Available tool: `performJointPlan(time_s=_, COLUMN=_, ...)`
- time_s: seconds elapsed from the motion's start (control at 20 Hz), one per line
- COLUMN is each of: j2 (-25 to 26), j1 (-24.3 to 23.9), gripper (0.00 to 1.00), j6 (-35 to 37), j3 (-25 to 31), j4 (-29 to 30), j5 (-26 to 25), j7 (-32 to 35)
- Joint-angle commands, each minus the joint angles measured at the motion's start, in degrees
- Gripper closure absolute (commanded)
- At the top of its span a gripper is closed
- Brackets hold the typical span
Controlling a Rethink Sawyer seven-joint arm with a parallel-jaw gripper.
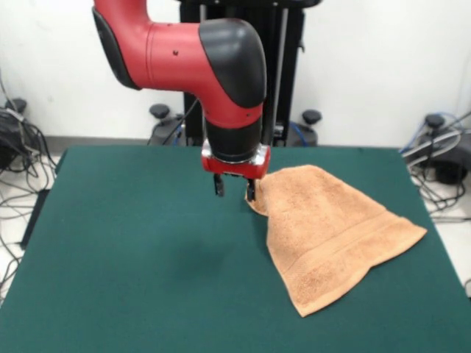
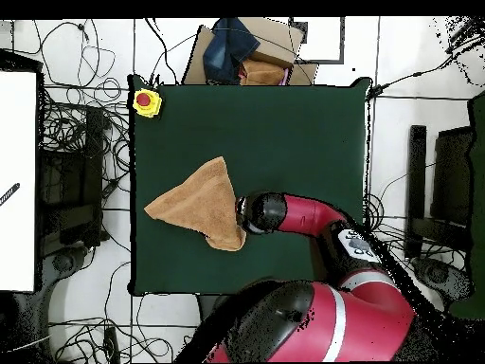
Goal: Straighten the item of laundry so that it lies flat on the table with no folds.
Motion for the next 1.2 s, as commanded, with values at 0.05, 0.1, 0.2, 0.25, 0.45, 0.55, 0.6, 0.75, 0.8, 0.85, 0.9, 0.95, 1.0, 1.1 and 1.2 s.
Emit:
performJointPlan(time_s=0.05, j2=0.44, j1=-0.42, gripper=0.00, j6=2.88, j3=0.97, j4=-0.03, j5=-3.01, j7=-0.05)
performJointPlan(time_s=0.1, j2=0.91, j1=-0.49, gripper=0.00, j6=3.05, j3=1.04, j4=-0.22, j5=-2.95, j7=-0.10)
performJointPlan(time_s=0.2, j2=1.29, j1=-0.41, gripper=0.00, j6=3.53, j3=0.97, j4=-0.35, j5=-2.76, j7=0.07)
performJointPlan(time_s=0.25, j2=1.73, j1=-0.41, gripper=0.00, j6=4.74, j3=1.01, j4=-0.64, j5=-2.20, j7=0.19)
performJointPlan(time_s=0.45, j2=4.85, j1=-0.88, gripper=0.00, j6=9.60, j3=1.76, j4=-2.53, j5=-0.08, j7=0.02)
performJointPlan(time_s=0.55, j2=6.76, j1=-1.52, gripper=0.00, j6=11.15, j3=2.56, j4=-3.33, j5=0.72, j7=-0.27)
performJointPlan(time_s=0.6, j2=7.58, j1=-1.95, gripper=0.00, j6=11.70, j3=3.13, j4=-3.52, j5=1.04, j7=-0.50)
performJointPlan(time_s=0.75, j2=9.01, j1=-2.95, gripper=0.00, j6=11.41, j3=4.59, j4=-3.65, j5=1.15, j7=-1.00)
performJointPlan(time_s=0.8, j2=9.32, j1=-3.36, gripper=0.00, j6=11.15, j3=5.16, j4=-3.56, j5=1.14, j7=-1.22)
performJointPlan(time_s=0.85, j2=9.91, j1=-4.20, gripper=0.00, j6=10.67, j3=6.21, j4=-3.45, j5=1.14, j7=-1.96)
performJointPlan(time_s=0.9, j2=10.11, j1=-5.17, gripper=0.00, j6=10.85, j3=7.28, j4=-2.93, j5=1.30, j7=-2.58)
performJointPlan(time_s=0.95, j2=10.40, j1=-6.17, gripper=0.00, j6=9.88, j3=8.30, j4=-2.12, j5=1.07, j7=-3.22)
performJointPlan(time_s=1.0, j2=11.15, j1=-7.17, gripper=0.00, j6=9.25, j3=9.45, j4=-1.91, j5=0.83, j7=-3.88)
performJointPlan(time_s=1.1, j2=12.44, j1=-9.43, gripper=0.00, j6=7.09, j3=11.72, j4=-0.92, j5=0.33, j7=-4.94)
performJointPlan(time_s=1.2, j2=14.12, j1=-11.64, gripper=0.00, j6=3.76, j3=14.19, j4=-0.40, j5=-0.84, j7=-6.11)
